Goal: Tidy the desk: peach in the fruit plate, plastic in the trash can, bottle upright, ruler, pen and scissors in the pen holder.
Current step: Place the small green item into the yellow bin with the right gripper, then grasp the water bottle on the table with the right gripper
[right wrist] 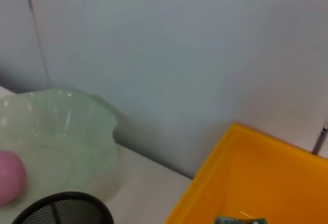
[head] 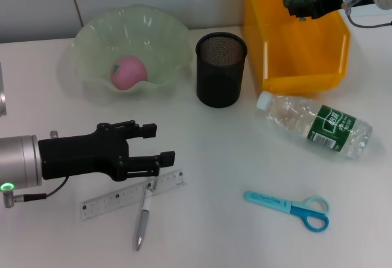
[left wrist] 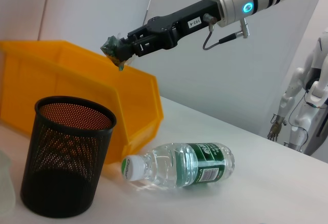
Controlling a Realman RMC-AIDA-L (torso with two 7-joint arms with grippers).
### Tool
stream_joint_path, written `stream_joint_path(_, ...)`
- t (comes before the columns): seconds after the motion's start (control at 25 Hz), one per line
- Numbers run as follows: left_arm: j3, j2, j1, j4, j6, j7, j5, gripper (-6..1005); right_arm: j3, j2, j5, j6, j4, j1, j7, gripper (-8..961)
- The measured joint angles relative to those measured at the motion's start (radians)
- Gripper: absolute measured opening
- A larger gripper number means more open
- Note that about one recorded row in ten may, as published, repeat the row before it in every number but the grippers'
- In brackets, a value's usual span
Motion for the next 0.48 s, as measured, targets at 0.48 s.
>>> stream_joint_path(0.48, 0.000, 0.000, 0.005, 0.000, 0.000, 0.000, 0.000, 813, 0.000, -0.003, -0.001, 0.018, 0.010, -0.005, 0.013, 665)
